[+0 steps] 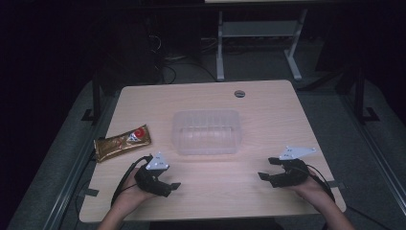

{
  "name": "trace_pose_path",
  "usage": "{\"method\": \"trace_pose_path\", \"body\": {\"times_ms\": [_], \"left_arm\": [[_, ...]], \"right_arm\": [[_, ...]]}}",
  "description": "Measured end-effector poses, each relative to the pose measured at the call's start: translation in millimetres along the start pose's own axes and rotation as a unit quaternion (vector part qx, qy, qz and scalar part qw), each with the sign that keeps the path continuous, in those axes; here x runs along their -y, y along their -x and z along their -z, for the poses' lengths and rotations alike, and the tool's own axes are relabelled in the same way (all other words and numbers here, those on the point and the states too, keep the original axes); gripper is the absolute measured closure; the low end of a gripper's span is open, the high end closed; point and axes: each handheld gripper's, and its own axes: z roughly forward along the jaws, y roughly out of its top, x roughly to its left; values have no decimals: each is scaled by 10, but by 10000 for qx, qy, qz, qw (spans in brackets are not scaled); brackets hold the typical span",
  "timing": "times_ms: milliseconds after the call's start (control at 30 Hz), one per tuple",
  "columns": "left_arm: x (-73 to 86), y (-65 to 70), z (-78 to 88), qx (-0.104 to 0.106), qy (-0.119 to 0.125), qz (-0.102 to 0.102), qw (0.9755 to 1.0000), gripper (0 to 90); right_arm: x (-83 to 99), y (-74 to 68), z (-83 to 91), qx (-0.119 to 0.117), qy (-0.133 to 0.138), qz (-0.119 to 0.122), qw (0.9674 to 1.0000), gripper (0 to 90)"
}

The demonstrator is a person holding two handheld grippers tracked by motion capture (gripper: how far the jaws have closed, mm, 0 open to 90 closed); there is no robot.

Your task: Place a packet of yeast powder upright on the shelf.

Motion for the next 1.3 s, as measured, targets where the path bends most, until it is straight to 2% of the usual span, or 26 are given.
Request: {"method": "trace_pose_path", "body": {"times_ms": [67, 133, 167, 200, 233, 267, 300, 433, 467, 500, 600, 667, 867, 1000, 1200, 1267, 1300], "left_arm": [[-14, -48, 44, -74, 48, 98, 9999, 227], [-22, -129, 119, -135, 2, 322, 9994, 279], [-23, -159, 148, -158, 27, 369, 9992, 318], [-28, -239, 225, -302, 64, 503, 9983, 382], [-28, -239, 225, -302, 64, 503, 9983, 426], [-32, -279, 260, -359, 62, 568, 9977, 426], [-37, -321, 296, -416, 47, 603, 9973, 471], [-53, -489, 405, -616, 37, 858, 9944, 677], [-59, -575, 457, -684, 51, 941, 9932, 756], [-59, -575, 457, -684, 51, 941, 9932, 795], [-75, -698, 512, -866, 82, 1080, 9903, 844], [-91, -809, 546, -996, 52, 1212, 9876, 892], [-120, -1080, 592, -1302, 56, 1426, 9812, 896], [-130, -1253, 626, -1586, 61, 1504, 9758, 896], [-94, -1546, 692, -2016, 195, 1780, 9630, 897], [-65, -1628, 702, -2063, 248, 1881, 9599, 897], [-42, -1679, 709, -2085, 322, 1982, 9572, 897]], "right_arm": [[5, 3, 5, 4, 7, 10, 10000, 255], [10, 6, 18, 20, 28, 4, 10000, 255], [12, 9, 24, 24, 27, -7, 10000, 255], [10, 9, 28, 38, 22, -16, 10000, 255], [10, 9, 28, 38, 22, -16, 10000, 255], [10, 15, 23, 41, 32, -10, 10000, 255], [10, 14, 20, 46, 14, -21, 10000, 255], [6, 2, 4, 20, -25, 4, 10000, 255], [2, 0, -4, 11, -32, -13, 10000, 255], [2, 0, -4, 11, -32, -13, 10000, 255], [4, 5, -14, 2, -34, 3, 10000, 255], [5, 7, -16, -7, -42, 5, 10000, 255], [4, 13, -19, 6, -39, 2, 10000, 255], [2, 14, -27, -3, -42, -15, 10000, 255], [2, 7, -31, -11, -51, -30, 10000, 255], [2, 10, -31, -11, -50, -29, 10000, 255], [2, 13, -29, -10, -52, -28, 10000, 255]]}}
